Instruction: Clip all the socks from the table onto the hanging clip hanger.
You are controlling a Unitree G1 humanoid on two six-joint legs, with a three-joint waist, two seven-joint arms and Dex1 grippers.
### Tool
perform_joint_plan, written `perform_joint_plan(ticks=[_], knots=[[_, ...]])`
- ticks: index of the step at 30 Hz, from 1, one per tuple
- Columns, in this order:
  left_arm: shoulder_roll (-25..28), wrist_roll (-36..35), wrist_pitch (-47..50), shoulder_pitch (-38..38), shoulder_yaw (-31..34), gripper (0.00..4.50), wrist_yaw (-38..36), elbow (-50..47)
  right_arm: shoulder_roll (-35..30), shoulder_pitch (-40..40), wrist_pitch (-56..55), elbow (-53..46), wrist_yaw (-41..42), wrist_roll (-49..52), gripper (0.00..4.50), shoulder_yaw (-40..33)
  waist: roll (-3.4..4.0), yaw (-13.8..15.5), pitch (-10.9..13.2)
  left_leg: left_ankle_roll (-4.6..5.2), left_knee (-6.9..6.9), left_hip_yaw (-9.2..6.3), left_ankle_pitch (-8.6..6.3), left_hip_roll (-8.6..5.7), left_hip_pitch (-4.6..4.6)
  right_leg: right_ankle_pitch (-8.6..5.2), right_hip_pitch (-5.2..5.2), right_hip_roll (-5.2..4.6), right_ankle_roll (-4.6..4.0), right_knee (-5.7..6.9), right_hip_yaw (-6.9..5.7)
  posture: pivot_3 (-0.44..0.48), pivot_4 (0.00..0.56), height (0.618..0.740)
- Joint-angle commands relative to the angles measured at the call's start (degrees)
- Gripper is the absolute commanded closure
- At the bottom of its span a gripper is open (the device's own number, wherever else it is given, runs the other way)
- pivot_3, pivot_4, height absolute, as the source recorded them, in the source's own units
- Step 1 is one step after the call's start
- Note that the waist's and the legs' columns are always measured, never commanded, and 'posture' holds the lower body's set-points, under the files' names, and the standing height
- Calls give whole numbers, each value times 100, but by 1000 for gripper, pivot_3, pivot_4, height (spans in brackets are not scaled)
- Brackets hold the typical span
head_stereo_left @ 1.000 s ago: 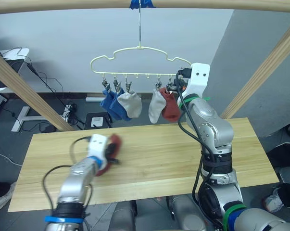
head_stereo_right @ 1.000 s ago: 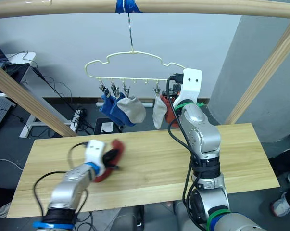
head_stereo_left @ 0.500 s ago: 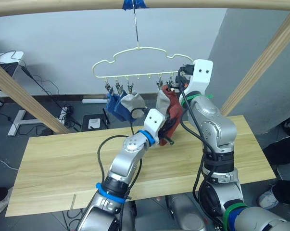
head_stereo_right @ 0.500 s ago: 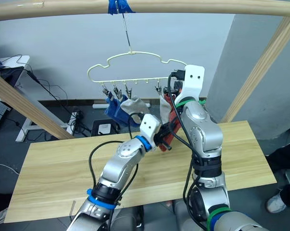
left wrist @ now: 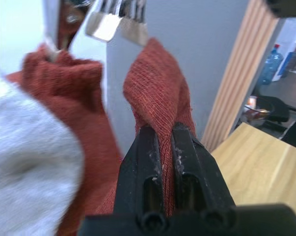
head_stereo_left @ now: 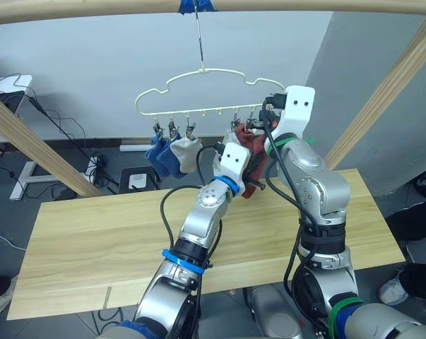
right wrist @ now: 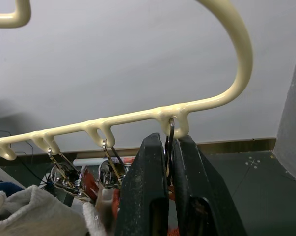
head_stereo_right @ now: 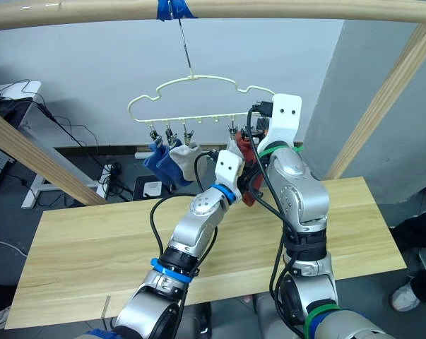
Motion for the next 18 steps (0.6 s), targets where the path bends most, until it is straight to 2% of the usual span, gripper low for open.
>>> perform_joint_plan(ticks=[1,18], knots=[[-111,-6,-140,-168,24,4494,15,-98,-23,-109,-53,-305,5,-52,4500,91,0,-9,0,0,0,0,0,0,0,0,0,0,0,0,0,-258,212,740],[-142,0,13,-7,-41,4494,-86,-233,-17,-69,-156,-290,39,-192,4500,127,0,-19,0,0,-2,0,0,1,0,0,0,0,0,0,0,-256,217,740]])
